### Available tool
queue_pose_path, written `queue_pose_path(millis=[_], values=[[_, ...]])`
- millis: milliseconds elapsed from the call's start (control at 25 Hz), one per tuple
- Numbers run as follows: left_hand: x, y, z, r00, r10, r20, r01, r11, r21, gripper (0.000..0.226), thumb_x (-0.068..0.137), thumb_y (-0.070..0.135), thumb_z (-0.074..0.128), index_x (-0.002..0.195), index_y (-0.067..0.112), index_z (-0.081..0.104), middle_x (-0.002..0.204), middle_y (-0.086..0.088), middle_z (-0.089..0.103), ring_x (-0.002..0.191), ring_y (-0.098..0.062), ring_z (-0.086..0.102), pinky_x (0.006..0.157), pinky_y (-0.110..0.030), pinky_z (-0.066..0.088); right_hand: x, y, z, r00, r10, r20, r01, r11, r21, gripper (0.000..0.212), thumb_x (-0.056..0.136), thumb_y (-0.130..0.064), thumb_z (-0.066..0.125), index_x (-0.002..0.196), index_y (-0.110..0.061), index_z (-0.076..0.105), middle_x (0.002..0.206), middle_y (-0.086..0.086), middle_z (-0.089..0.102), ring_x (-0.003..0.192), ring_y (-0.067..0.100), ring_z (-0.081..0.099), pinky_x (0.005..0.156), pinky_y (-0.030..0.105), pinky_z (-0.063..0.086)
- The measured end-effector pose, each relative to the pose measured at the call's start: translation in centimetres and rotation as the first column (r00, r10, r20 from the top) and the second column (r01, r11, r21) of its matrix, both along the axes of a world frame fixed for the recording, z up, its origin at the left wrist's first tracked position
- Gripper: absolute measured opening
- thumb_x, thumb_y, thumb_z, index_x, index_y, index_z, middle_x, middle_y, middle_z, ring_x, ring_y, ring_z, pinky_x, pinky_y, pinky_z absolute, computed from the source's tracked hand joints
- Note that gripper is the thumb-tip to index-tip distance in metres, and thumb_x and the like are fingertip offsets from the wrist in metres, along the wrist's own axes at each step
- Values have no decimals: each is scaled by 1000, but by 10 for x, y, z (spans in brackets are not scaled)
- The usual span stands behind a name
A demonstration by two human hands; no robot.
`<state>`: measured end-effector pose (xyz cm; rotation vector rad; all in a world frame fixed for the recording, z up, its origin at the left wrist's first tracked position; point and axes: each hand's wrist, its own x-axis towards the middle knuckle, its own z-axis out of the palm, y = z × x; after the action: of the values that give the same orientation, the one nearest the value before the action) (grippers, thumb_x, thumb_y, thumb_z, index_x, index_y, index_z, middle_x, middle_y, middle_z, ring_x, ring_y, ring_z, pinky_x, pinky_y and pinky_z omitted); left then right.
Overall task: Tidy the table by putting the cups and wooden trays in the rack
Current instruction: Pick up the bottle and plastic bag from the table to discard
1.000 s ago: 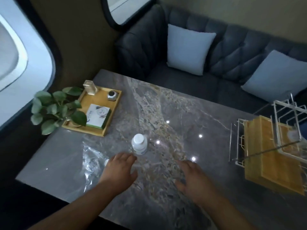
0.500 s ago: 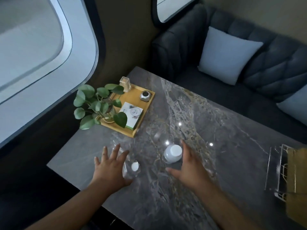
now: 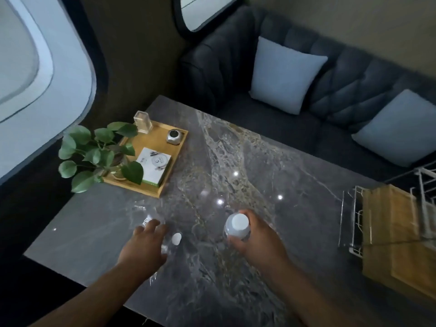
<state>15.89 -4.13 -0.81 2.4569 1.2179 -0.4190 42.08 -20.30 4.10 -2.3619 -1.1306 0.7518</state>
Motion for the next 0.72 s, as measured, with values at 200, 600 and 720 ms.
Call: queue_pose_path(millis=[200,600,720], values=[[85,-52,19,993,-105,59,102,994,47,56,76,52,74,126,33,58,132,9,51,112,-24,52,87,-38,55,34,-104,9,989,-148,-1,148,988,31,61,68,-63,69,121,-46,46,107,-22,66,94,8,66,79,31,55],[251,-251,57,949,-263,175,260,965,39,47,77,62,66,113,32,61,119,8,58,109,-20,59,89,-36,52,122,-340,9,959,-283,7,282,958,47,73,67,-68,65,132,-48,38,130,-16,57,114,14,63,94,32,52],[274,-295,61,932,-302,200,301,953,37,46,77,61,67,110,29,64,115,6,62,103,-21,63,89,-36,50,143,-390,4,945,-328,-20,328,943,60,71,67,-64,68,132,-47,42,129,-17,55,114,11,60,92,23,47]])
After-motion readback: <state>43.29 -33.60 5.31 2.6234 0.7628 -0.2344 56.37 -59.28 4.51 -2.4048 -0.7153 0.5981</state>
